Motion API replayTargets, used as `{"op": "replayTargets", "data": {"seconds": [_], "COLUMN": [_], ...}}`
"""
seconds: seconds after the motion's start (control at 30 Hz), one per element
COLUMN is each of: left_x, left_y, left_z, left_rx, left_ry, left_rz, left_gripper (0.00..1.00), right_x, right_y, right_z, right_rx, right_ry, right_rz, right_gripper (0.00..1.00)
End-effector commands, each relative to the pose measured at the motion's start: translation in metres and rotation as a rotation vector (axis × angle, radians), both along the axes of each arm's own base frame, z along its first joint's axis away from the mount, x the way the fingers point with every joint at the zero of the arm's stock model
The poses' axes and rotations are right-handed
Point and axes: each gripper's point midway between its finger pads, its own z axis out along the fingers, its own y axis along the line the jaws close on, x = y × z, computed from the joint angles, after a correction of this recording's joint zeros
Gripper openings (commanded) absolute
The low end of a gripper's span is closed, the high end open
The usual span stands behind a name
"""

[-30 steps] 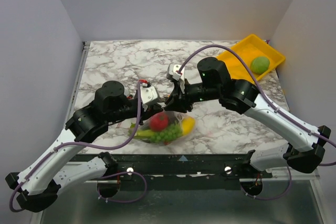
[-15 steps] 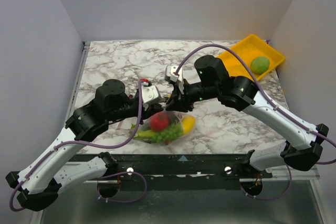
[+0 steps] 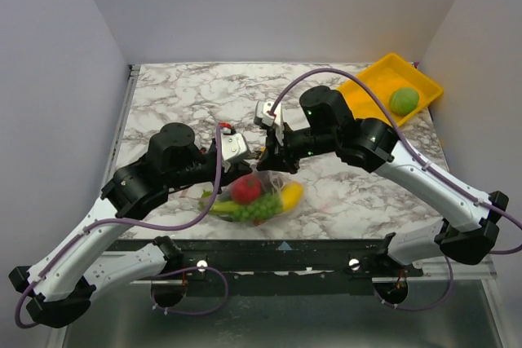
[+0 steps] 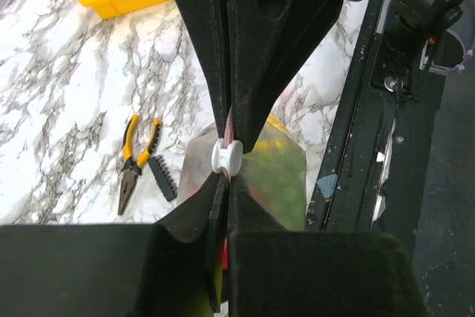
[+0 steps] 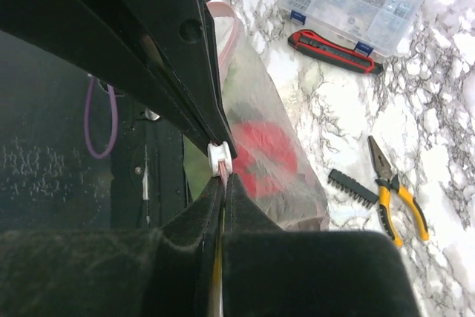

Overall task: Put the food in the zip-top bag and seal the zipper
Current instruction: Zip the zipper food storage bag at the center of the board.

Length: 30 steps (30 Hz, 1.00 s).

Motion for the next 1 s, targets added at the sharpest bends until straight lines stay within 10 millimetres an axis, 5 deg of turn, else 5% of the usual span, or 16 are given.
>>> {"op": "replayTargets", "data": {"seconds": [0.0,0.07,0.23,0.4,0.53,0.83,0.97], "left_x": [-0.005,-0.005,-0.002,0.007,0.01,0.015,0.018], "left_y": [-0.003,-0.002,-0.011,-0.016,-0.019,-0.016,-0.014], "left_z": [0.029,0.032,0.034,0.04,0.045,0.046,0.041], "left_rx": [-0.073,-0.091,-0.12,-0.15,-0.171,-0.188,-0.173], "left_ry": [-0.046,-0.047,-0.021,-0.017,-0.011,-0.013,-0.024], "left_rz": [-0.022,-0.013,-0.025,-0.01,-0.011,0.031,0.049], "left_gripper": [0.02,0.25,0.62,0.74,0.64,0.04,0.0], "right_x": [0.019,0.023,0.02,0.018,0.016,0.017,0.018], "right_y": [0.004,0.002,-0.002,-0.006,-0.007,-0.01,-0.01], "right_z": [0.004,0.005,0.014,0.023,0.027,0.027,0.026], "right_rx": [0.072,0.101,0.178,0.227,0.255,0.299,0.323], "right_ry": [-0.02,-0.022,-0.036,-0.056,-0.052,-0.044,-0.011], "right_rz": [-0.134,-0.181,-0.201,-0.205,-0.211,-0.238,-0.268], "right_gripper": [0.0,0.0,0.0,0.0,0.0,0.0,0.0]}}
